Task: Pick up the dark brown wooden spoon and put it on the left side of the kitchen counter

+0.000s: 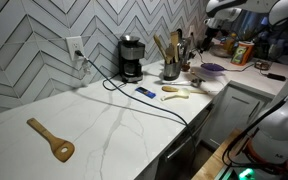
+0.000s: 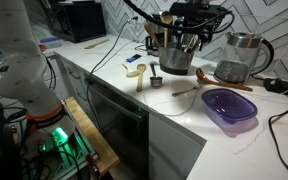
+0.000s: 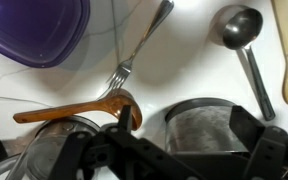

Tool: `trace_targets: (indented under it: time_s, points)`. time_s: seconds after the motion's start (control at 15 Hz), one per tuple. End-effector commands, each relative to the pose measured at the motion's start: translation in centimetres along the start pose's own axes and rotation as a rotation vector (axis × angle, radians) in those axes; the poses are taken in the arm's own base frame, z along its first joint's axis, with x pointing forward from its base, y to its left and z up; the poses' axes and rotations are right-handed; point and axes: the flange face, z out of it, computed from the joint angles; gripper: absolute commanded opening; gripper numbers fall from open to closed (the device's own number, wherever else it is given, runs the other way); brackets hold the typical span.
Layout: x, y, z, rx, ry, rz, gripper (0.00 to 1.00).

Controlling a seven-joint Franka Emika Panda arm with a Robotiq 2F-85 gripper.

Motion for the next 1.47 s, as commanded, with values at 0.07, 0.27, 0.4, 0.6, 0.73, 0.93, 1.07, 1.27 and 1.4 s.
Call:
trace_targets:
  time_s: [0.07,0.27,0.4,0.6,0.73,0.93,1.07,1.27,1.4]
  points:
    - [-0.1,-1.0,6.4,-0.089,0.075,-0.126,1.00]
    - [0.8,-0.7,7.0,-0.112,0.075,-0.115,1.00]
    - [0.9,-1.1,8.6,-0.126,0.089,-0.125,1.00]
    - [0.8,-1.1,8.6,-0.128,0.092,-0.130,1.00]
    - [0.8,-1.1,8.5,-0.128,0.093,-0.130,1.00]
    - [1.9,-1.3,10.7,-0.109,0.108,-0.166,1.00]
    - [2.4,-1.4,11.8,-0.104,0.118,-0.181,1.00]
    - [3.6,-1.1,13.0,-0.139,0.176,-0.209,1.00]
    - [4.3,-0.9,13.6,-0.160,0.215,-0.227,1.00]
